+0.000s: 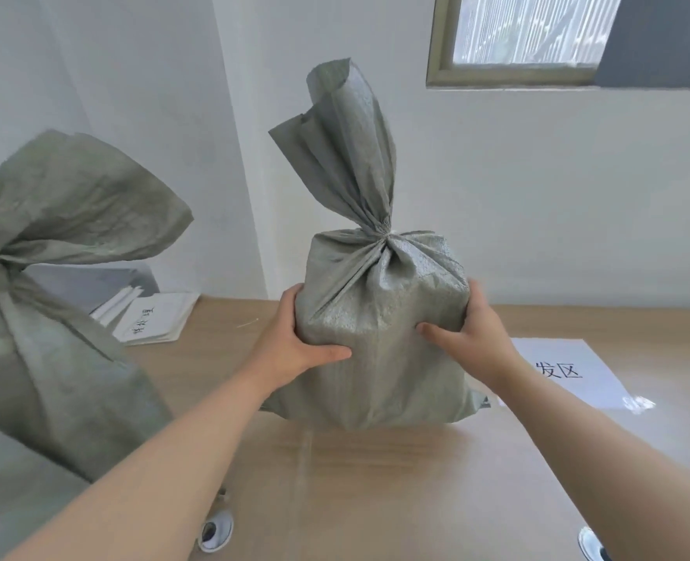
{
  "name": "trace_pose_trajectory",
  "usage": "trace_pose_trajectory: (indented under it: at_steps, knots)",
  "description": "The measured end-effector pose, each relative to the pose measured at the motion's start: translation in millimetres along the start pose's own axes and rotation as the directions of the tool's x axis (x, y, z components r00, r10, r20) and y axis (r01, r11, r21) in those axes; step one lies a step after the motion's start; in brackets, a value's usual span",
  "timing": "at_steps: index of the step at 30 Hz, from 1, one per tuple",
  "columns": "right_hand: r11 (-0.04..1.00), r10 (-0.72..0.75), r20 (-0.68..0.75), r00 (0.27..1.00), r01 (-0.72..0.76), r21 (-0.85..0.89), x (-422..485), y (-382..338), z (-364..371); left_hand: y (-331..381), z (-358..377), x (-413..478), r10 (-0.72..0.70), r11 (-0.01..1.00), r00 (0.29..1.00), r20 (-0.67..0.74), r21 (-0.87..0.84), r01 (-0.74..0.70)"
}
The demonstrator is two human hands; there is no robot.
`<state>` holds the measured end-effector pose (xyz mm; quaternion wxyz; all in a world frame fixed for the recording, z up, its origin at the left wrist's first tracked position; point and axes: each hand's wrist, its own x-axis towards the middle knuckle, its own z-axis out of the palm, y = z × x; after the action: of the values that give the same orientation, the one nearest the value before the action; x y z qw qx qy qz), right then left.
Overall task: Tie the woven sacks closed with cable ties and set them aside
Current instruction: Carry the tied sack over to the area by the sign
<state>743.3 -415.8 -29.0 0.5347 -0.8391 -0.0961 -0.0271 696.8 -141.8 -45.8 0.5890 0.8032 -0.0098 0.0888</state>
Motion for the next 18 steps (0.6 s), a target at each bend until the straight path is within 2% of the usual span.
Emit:
trace_pose_trajectory:
  at_steps: [7, 14, 18]
  knots:
    - [1.0, 0.027, -0.003, 1.0, -0.027, -0.006, 23, 57, 31, -56, 14, 24, -0.011, 1.0, 1.0, -0.02, 0.024, 0.012]
    - [1.0, 0.022, -0.048, 0.999, -0.022, 0.008, 29, 55, 41, -62, 11, 30, -0.028, 0.998, 0.999, -0.02, 0.056, 0.029]
    - [0.999, 0.009, -0.044, 0.999, -0.011, -0.051, 27, 47, 32, -56, 9, 27, -0.017, 0.995, 0.999, -0.032, 0.097, 0.021]
